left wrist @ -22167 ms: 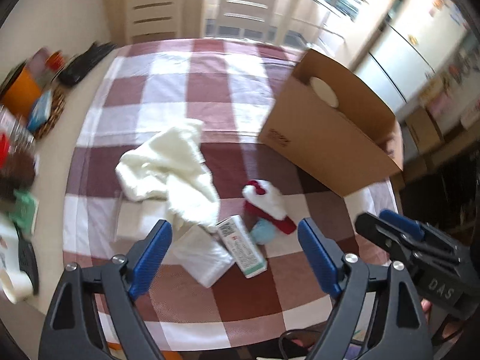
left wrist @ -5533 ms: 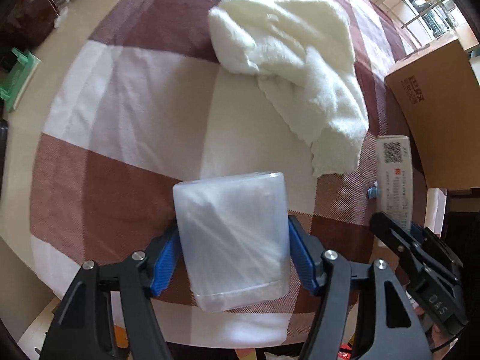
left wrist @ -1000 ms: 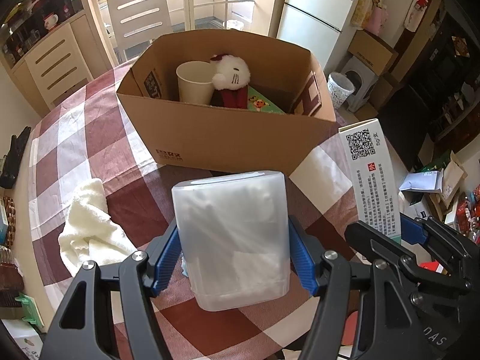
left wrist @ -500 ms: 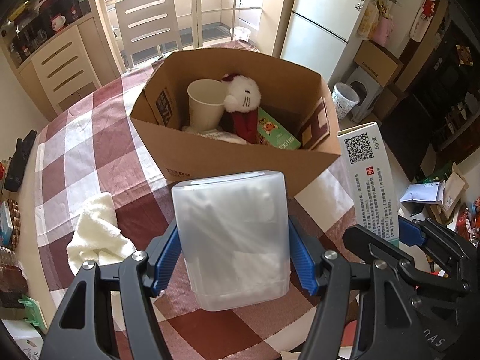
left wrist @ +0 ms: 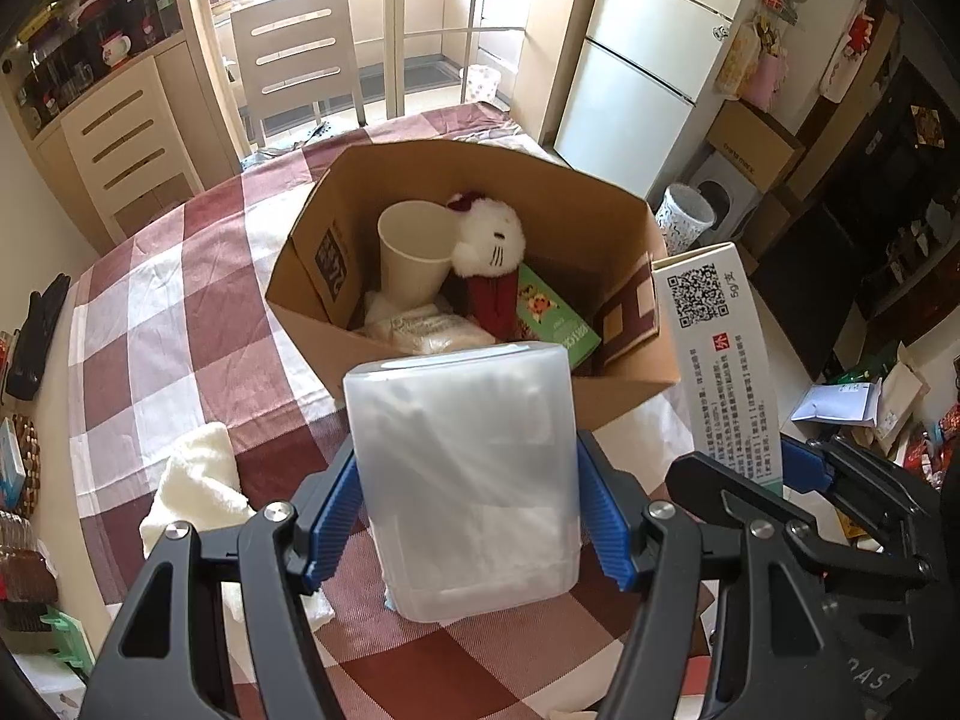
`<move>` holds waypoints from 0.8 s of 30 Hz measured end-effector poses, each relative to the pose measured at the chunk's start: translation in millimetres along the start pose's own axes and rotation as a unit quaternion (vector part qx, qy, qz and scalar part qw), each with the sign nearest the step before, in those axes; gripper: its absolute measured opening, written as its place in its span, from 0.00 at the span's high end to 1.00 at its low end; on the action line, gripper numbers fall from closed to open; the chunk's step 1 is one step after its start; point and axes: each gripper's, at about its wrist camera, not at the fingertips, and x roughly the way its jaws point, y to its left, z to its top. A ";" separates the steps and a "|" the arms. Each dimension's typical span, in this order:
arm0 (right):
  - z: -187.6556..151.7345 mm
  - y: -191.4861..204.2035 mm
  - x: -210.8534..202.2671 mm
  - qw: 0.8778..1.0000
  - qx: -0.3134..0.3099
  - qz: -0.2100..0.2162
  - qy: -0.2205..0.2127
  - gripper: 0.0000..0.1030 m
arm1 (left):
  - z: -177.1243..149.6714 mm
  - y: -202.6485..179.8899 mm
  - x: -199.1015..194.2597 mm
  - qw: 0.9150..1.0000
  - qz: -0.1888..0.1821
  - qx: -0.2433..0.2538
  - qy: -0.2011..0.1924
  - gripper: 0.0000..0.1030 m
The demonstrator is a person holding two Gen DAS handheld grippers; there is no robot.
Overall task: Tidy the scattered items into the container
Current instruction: 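Lower the clear plastic box with the left tool while the right tool lowers the medicine box into the box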
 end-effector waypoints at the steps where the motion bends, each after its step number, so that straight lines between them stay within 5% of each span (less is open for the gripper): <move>1: 2.6 0.0 0.3 1.000 0.000 0.001 0.000 0.56 | 3.1 0.4 -0.6 1.000 -0.001 -0.001 -0.001 0.34; 24: 92.3 -8.5 12.8 0.999 -0.016 -0.007 -0.031 0.56 | 102.5 12.1 7.8 0.998 -0.055 -0.012 -0.020 0.34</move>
